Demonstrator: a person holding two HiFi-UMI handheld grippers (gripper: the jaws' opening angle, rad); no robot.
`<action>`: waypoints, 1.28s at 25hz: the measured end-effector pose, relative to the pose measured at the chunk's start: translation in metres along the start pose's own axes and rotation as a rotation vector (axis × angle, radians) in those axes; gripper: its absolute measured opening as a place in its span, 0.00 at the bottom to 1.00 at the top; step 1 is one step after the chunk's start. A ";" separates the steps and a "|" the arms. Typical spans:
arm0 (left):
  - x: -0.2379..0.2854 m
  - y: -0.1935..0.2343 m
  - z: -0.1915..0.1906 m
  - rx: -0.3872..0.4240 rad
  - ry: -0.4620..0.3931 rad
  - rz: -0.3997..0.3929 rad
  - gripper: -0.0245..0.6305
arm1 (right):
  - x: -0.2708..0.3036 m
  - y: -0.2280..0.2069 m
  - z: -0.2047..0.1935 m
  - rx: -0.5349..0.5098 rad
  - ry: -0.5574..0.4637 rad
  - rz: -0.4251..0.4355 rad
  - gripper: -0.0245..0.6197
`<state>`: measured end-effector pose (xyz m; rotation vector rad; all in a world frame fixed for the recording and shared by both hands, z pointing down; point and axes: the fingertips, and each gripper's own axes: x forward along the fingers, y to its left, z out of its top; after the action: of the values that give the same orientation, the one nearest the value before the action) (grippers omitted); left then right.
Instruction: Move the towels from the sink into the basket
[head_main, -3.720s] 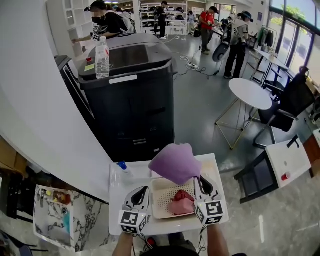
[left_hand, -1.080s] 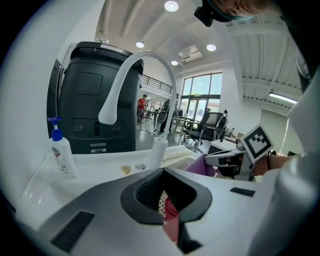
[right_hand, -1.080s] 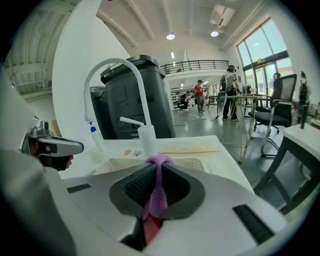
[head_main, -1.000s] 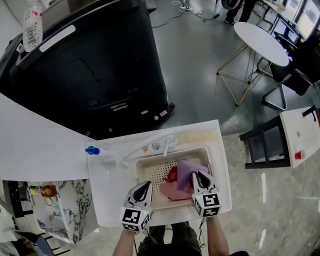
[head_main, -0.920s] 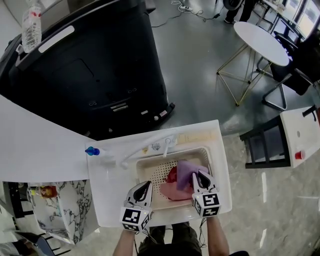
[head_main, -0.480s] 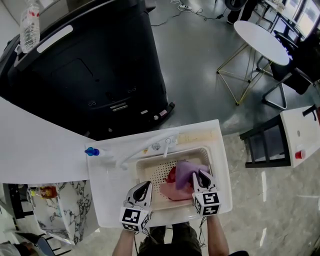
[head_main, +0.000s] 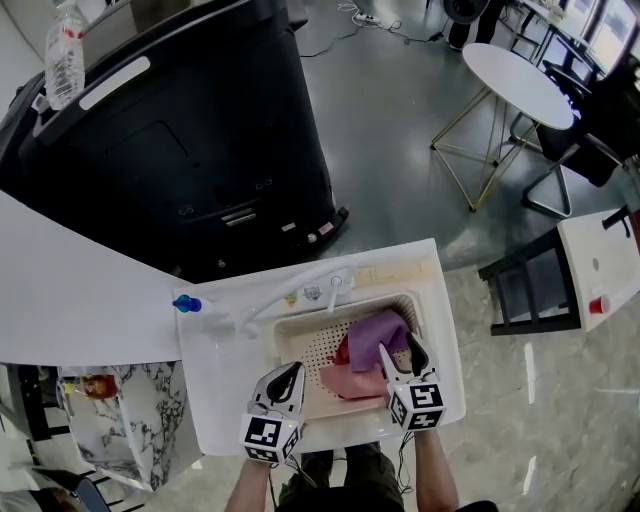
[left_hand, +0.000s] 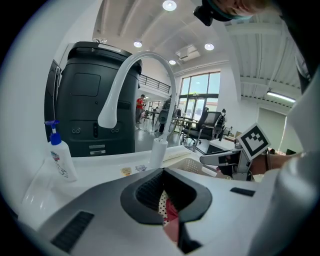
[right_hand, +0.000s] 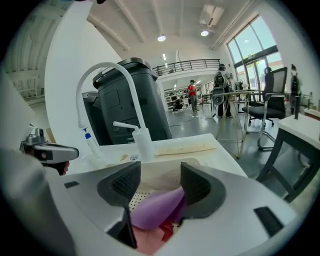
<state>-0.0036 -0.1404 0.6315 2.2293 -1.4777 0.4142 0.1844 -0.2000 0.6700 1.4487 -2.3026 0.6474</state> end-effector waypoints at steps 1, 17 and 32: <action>-0.001 0.000 0.002 0.002 -0.005 -0.001 0.04 | -0.001 0.001 0.001 -0.001 -0.004 0.001 0.43; -0.046 -0.001 0.048 0.041 -0.122 -0.003 0.04 | -0.047 0.050 0.058 -0.126 -0.122 0.039 0.29; -0.125 -0.001 0.098 0.110 -0.281 -0.030 0.04 | -0.118 0.135 0.103 -0.213 -0.286 0.041 0.11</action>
<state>-0.0504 -0.0913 0.4879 2.4751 -1.5906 0.1805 0.1066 -0.1172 0.4973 1.4755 -2.5293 0.2052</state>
